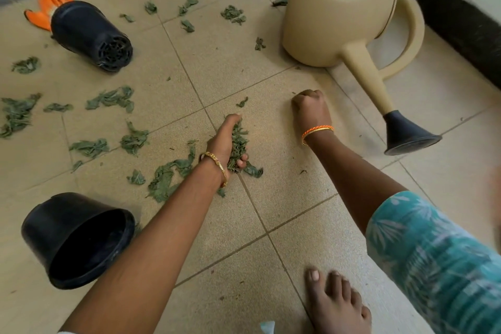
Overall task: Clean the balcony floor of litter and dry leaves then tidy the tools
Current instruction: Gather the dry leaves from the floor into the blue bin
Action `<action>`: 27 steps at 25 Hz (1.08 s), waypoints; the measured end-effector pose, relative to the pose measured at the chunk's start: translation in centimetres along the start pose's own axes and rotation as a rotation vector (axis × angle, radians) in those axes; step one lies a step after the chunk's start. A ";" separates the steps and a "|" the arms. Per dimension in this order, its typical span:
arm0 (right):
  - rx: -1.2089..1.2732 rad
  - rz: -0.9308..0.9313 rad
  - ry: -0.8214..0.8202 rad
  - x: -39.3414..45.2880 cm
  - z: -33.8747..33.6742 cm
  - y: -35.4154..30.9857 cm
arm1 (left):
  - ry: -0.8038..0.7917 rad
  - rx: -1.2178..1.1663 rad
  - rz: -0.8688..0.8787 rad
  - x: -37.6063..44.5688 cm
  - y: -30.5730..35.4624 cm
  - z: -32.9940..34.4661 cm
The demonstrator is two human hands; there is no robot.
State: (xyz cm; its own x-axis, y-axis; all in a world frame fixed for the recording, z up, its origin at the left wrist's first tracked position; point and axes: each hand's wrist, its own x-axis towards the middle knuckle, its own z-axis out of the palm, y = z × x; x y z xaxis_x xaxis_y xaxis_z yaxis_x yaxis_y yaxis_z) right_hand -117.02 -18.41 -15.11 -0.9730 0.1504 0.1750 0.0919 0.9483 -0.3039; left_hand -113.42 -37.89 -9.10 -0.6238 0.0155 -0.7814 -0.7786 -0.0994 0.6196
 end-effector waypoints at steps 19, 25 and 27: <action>0.689 0.245 -0.228 -4.9 -2.9 -9.5 | 0.101 0.070 0.100 -2.0 -2.7 -4.2; 0.273 -0.121 -0.605 -1.0 1.1 -11.3 | 0.277 0.085 0.106 -0.6 -3.3 -9.1; 0.246 -0.260 -0.495 -2.3 2.6 -11.3 | 0.286 0.061 0.151 -0.3 -3.8 -9.6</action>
State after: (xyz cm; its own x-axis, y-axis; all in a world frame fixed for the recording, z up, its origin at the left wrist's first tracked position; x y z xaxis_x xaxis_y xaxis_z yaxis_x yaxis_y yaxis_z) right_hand -116.36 -30.15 -14.48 -0.9454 -0.2808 -0.1654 -0.1560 0.8354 -0.5270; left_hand -109.64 -47.12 -11.94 -0.6947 -0.2758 -0.6644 -0.6871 -0.0190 0.7263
